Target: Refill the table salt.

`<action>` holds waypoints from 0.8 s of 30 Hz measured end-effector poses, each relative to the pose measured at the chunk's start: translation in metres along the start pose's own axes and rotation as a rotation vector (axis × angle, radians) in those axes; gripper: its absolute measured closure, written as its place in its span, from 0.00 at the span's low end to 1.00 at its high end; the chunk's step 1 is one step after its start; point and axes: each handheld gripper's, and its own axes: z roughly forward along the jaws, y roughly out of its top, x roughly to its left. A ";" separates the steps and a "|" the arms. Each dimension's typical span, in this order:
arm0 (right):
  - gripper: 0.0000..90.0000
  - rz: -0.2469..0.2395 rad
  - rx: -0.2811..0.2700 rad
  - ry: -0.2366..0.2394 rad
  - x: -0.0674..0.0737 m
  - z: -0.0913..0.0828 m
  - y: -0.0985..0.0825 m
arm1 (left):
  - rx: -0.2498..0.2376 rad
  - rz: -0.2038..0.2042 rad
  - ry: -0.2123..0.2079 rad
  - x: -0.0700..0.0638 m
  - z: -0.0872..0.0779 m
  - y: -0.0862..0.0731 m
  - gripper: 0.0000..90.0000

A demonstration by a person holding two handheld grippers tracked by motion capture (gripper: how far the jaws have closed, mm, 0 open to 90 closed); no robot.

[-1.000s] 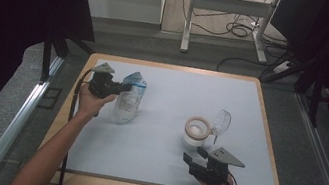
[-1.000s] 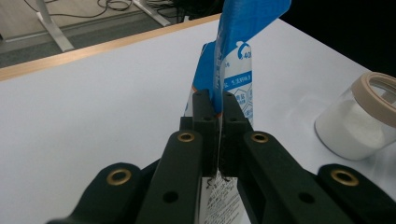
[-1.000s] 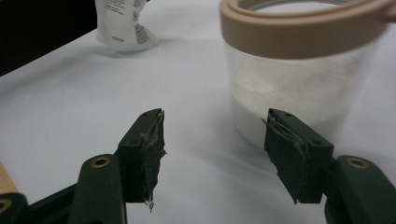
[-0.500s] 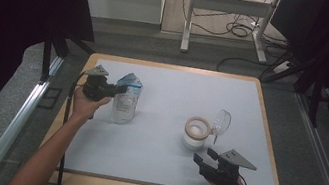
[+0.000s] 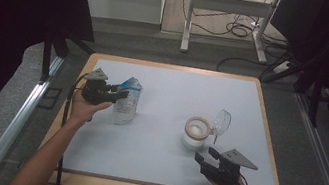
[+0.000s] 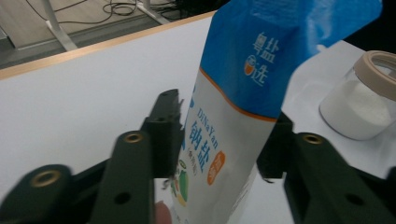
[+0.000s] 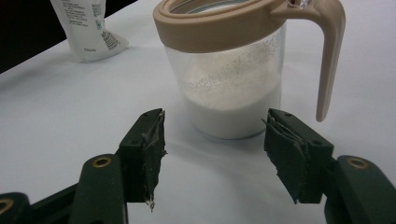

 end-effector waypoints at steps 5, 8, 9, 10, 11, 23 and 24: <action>0.42 0.000 0.000 -0.002 0.000 0.000 0.000 | 0.012 0.005 0.002 -0.002 0.000 -0.004 0.50; 0.42 -0.002 0.001 -0.001 -0.001 0.000 0.000 | 0.017 -0.003 0.001 -0.003 -0.002 -0.007 0.46; 0.42 -0.002 0.000 -0.001 -0.001 0.000 0.000 | 0.026 0.000 0.001 -0.003 -0.002 -0.008 0.45; 0.42 -0.003 0.000 -0.001 -0.001 0.000 0.000 | 0.034 0.002 0.006 -0.003 -0.002 -0.009 0.44; 0.42 -0.002 -0.001 -0.002 -0.001 0.000 0.000 | 0.035 0.004 0.017 -0.004 -0.002 -0.011 0.44; 0.42 -0.003 0.001 -0.003 -0.001 0.000 0.000 | 0.049 -0.030 0.031 -0.004 -0.010 -0.033 0.43; 0.42 -0.004 0.001 -0.003 -0.001 0.000 0.001 | 0.048 -0.032 0.031 -0.004 -0.011 -0.035 0.43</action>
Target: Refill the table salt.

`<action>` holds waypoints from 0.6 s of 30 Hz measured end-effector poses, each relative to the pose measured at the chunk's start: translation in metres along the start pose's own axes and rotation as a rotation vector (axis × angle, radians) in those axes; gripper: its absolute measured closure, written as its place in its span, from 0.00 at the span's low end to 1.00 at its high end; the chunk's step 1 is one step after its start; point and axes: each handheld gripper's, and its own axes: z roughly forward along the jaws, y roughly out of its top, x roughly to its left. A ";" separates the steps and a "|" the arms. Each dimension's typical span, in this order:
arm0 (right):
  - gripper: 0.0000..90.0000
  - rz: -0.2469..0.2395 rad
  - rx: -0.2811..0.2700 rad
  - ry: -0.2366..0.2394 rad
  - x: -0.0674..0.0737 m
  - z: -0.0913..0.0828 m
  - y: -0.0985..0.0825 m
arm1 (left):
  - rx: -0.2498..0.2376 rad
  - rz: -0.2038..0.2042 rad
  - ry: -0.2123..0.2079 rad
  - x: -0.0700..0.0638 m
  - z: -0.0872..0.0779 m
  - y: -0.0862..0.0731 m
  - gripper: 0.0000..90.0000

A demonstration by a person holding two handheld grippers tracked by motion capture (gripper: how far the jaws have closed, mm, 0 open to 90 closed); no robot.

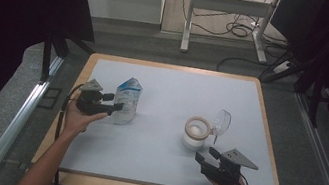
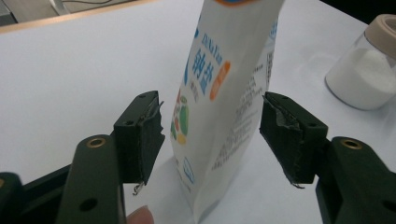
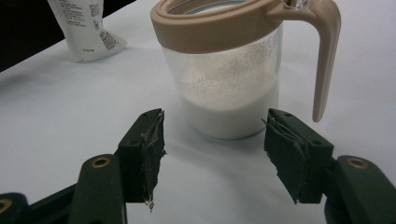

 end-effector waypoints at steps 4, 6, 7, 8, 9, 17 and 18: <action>0.42 0.003 -0.002 0.000 0.000 0.000 0.000 | 0.018 -0.002 0.001 -0.001 0.000 -0.010 0.43; 0.42 0.003 -0.004 -0.001 0.000 0.000 0.001 | 0.023 -0.006 -0.002 -0.002 0.000 -0.015 0.43; 0.42 0.002 -0.004 -0.001 0.000 0.000 0.001 | 0.026 -0.012 -0.009 -0.002 0.001 -0.018 0.43; 0.42 0.001 -0.005 -0.003 -0.001 -0.001 0.001 | 0.024 -0.017 -0.012 -0.003 0.001 -0.020 0.43; 0.42 0.004 -0.007 -0.002 -0.001 -0.001 0.001 | 0.025 -0.025 -0.014 -0.003 0.001 -0.022 0.43; 0.43 0.005 -0.017 -0.011 -0.004 -0.006 0.003 | 0.035 -0.027 -0.025 -0.006 0.005 -0.032 0.44; 0.45 0.006 -0.018 -0.014 -0.005 -0.006 0.003 | 0.034 -0.030 -0.026 -0.006 0.005 -0.032 0.44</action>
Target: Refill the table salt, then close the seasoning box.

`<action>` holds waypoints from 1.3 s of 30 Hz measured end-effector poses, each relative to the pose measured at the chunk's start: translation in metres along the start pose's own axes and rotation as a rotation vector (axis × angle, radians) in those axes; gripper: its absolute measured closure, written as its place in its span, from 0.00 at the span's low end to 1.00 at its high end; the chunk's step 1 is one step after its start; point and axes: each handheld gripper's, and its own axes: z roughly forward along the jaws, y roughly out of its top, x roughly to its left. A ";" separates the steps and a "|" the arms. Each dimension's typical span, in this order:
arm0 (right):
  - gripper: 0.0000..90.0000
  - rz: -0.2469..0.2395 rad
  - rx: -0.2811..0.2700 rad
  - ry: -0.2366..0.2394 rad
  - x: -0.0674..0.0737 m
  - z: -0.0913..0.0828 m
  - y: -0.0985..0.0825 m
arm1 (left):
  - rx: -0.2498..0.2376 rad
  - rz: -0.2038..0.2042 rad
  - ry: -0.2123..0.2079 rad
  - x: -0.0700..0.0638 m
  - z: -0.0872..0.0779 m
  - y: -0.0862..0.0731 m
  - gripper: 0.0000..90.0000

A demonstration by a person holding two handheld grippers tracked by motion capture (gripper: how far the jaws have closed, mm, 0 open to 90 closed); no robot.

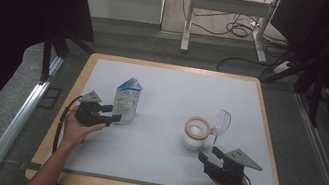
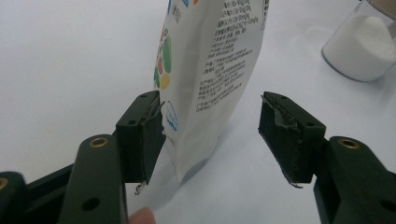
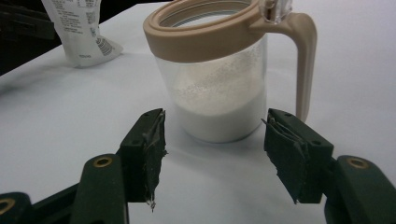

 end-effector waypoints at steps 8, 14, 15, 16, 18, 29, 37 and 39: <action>0.77 -0.016 -0.035 -0.034 -0.005 -0.015 0.005 | 0.007 0.000 -0.002 -0.001 0.000 -0.007 0.44; 0.99 -0.016 -0.055 -0.078 -0.014 -0.028 0.011 | 0.021 0.005 -0.006 -0.003 0.003 -0.012 0.44; 0.99 -0.011 -0.059 -0.085 -0.016 -0.030 0.012 | 0.022 0.006 -0.006 -0.003 0.003 -0.012 0.44; 1.00 -0.011 -0.063 -0.091 -0.018 -0.031 0.014 | 0.022 0.011 -0.006 -0.003 0.003 -0.013 0.44; 1.00 -0.016 -0.078 -0.113 -0.021 -0.033 0.019 | 0.029 0.016 0.003 -0.004 0.003 -0.015 0.44; 1.00 -0.007 -0.170 -0.175 -0.035 -0.030 0.056 | 0.030 0.006 -0.008 -0.004 0.002 -0.020 0.44; 1.00 -0.003 -0.188 -0.181 -0.036 -0.019 0.068 | 0.027 0.003 -0.007 -0.005 0.001 -0.021 0.44; 0.99 -0.003 -0.195 -0.179 -0.036 -0.018 0.070 | 0.029 0.003 -0.008 -0.005 0.001 -0.021 0.44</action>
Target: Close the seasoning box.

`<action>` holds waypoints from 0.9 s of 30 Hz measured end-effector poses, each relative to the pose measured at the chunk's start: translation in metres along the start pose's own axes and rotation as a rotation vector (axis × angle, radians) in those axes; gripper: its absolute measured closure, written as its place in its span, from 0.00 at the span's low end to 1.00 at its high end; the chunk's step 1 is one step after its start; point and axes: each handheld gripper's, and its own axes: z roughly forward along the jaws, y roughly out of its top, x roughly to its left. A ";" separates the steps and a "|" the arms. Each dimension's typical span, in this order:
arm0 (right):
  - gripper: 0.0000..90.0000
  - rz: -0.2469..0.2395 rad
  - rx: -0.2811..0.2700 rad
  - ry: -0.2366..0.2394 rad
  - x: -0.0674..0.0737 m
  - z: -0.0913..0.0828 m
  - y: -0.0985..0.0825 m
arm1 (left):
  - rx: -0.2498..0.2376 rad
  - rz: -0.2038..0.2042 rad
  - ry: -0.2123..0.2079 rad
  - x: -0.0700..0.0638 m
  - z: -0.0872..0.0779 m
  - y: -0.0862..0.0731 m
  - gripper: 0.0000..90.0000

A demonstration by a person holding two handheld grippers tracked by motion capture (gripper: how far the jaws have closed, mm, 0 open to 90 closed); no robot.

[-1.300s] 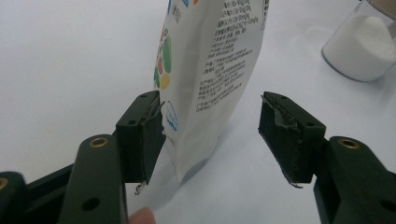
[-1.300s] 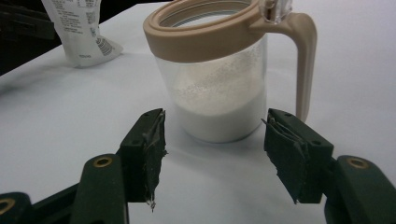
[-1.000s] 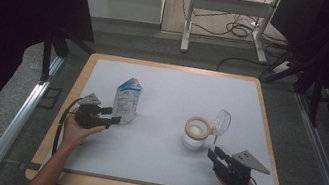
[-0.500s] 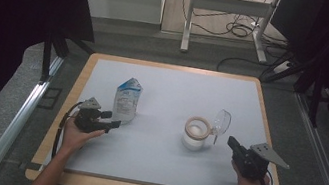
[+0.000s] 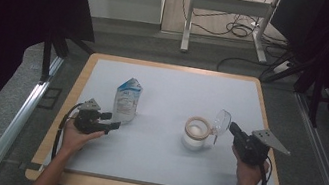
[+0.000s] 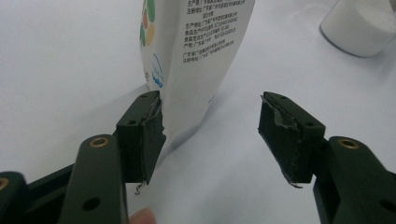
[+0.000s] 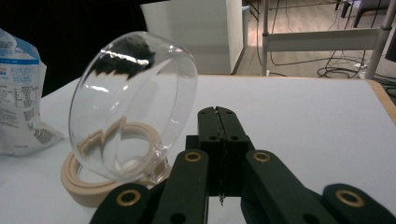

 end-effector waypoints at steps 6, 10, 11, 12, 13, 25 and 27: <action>0.99 -0.018 -0.013 0.014 0.008 0.004 0.004 | 0.011 -0.005 -0.001 0.000 0.002 -0.001 0.44; 0.99 -0.022 -0.007 0.023 0.012 0.007 0.003 | 0.013 -0.004 -0.005 0.000 0.003 -0.002 0.44; 0.99 -0.026 -0.006 0.024 0.012 0.007 0.003 | 0.014 -0.003 -0.005 0.000 0.003 -0.002 0.44; 0.99 -0.028 -0.005 0.023 0.013 0.007 0.004 | 0.014 -0.002 -0.005 0.000 0.003 -0.002 0.44; 0.99 -0.029 -0.004 0.024 0.014 0.007 0.004 | 0.014 -0.002 -0.005 -0.001 0.004 -0.002 0.44; 0.99 -0.049 -0.015 0.043 0.025 0.011 0.007 | 0.015 -0.003 -0.006 -0.001 0.003 -0.002 0.44; 0.99 -0.052 -0.011 0.055 0.028 0.012 0.007 | 0.013 -0.002 -0.006 -0.001 0.003 -0.002 0.44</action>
